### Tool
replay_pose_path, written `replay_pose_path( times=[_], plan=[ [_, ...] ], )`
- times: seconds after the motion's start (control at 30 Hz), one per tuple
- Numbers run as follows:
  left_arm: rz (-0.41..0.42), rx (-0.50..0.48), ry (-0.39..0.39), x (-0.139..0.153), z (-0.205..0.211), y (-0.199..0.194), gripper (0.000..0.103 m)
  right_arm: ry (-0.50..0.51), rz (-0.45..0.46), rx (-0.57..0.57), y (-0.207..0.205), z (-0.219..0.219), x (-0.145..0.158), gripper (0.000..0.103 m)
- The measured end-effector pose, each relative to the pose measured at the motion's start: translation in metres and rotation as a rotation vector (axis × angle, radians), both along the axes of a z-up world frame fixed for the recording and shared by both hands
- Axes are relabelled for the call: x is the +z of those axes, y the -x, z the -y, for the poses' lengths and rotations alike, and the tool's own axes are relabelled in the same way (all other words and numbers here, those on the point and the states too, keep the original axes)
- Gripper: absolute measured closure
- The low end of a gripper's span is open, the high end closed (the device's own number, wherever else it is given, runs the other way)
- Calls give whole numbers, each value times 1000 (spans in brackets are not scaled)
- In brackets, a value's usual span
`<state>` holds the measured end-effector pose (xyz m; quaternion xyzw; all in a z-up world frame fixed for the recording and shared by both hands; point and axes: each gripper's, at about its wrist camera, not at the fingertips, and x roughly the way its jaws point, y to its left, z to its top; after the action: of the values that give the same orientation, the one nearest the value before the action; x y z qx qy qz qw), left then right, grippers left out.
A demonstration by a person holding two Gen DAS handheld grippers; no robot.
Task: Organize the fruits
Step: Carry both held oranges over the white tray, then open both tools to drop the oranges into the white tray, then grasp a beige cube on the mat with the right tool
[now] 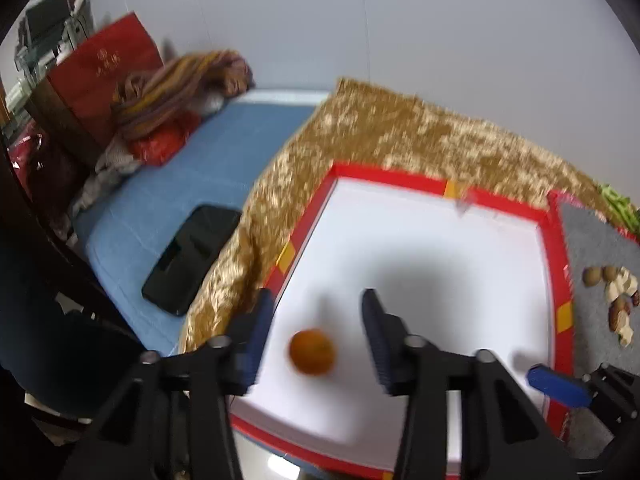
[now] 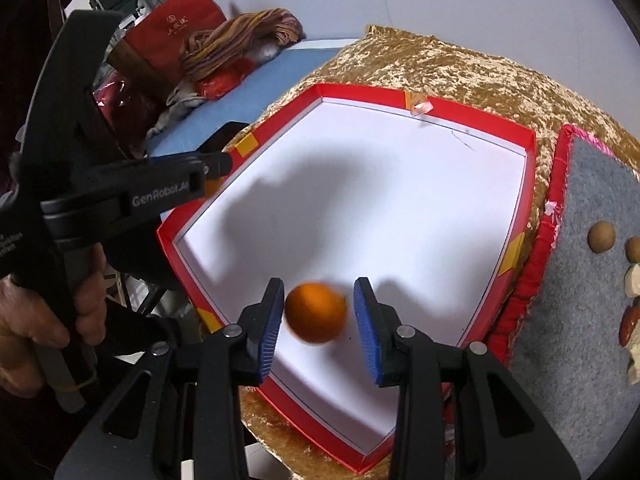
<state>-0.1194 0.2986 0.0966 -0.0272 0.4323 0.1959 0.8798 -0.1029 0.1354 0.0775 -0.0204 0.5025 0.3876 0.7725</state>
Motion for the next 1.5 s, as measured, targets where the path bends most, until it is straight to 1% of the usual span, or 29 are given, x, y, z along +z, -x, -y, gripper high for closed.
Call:
replay_pose_path(
  times=[0.03, 0.07, 0.1, 0.13, 0.17, 0.23, 0.3, 0.33, 0.37, 0.4, 0.43, 0.5, 0.57, 0.63, 0.77, 0.83, 0.93, 1.1, 1.27, 1.43, 1.47, 1.5],
  plan=[
    [24, -2, -11, 4, 3, 1, 48, -8, 12, -8, 0, 3, 4, 61],
    [60, -9, -30, 11, 7, 2, 43, -16, 22, -17, -1, 7, 8, 56],
    [82, -15, -40, 14, 10, 2, 38, -26, 30, -28, -3, 13, 13, 53],
    [117, -29, -53, 20, 16, 2, 30, -37, 38, -41, -6, 19, 17, 53],
    [151, -46, -61, 25, 22, 3, 26, -49, 47, -59, -8, 27, 22, 53],
    [204, -93, -54, 32, 36, 1, 22, -74, 64, -114, -16, 48, 32, 52],
    [243, -132, -60, 38, 53, -1, 21, -90, 89, -207, -27, 80, 40, 50],
    [263, -147, -91, 41, 66, -2, 17, -90, 99, -243, -31, 91, 43, 49],
    [277, -155, -129, 44, 80, -4, 10, -88, 109, -283, -35, 105, 46, 47],
    [284, -162, -144, 45, 88, -5, 7, -86, 116, -321, -39, 119, 48, 46],
    [306, -185, -153, 48, 103, -6, 0, -92, 115, -366, -43, 135, 49, 46],
    [329, -223, -143, 50, 120, -6, 0, -119, 90, -447, -51, 166, 48, 46],
    [317, -269, -132, 48, 139, -10, 0, -125, 76, -502, -56, 189, 47, 46],
    [292, -314, -116, 43, 157, -14, 0, -114, 80, -563, -58, 217, 47, 45],
    [272, -359, -135, 36, 184, -23, 0, -116, 67, -643, -58, 258, 46, 45],
    [269, -368, -124, 33, 190, -24, 0, -122, 48, -674, -58, 274, 44, 45],
    [250, -381, -100, 29, 200, -30, 0, -117, 35, -695, -59, 287, 43, 45],
    [227, -391, -99, 24, 211, -35, 0, -85, 29, -698, -58, 296, 37, 45],
    [219, -396, -112, 21, 215, -37, 0, -84, -2, -712, -58, 309, 33, 45],
    [206, -392, -118, 20, 216, -39, 0, -63, -10, -696, -57, 307, 31, 45],
    [199, -394, -122, 19, 216, -40, 0, -62, -9, -693, -57, 308, 31, 45],
    [176, -399, -141, 15, 217, -41, 0, -61, -9, -691, -56, 307, 31, 45]
  ],
)
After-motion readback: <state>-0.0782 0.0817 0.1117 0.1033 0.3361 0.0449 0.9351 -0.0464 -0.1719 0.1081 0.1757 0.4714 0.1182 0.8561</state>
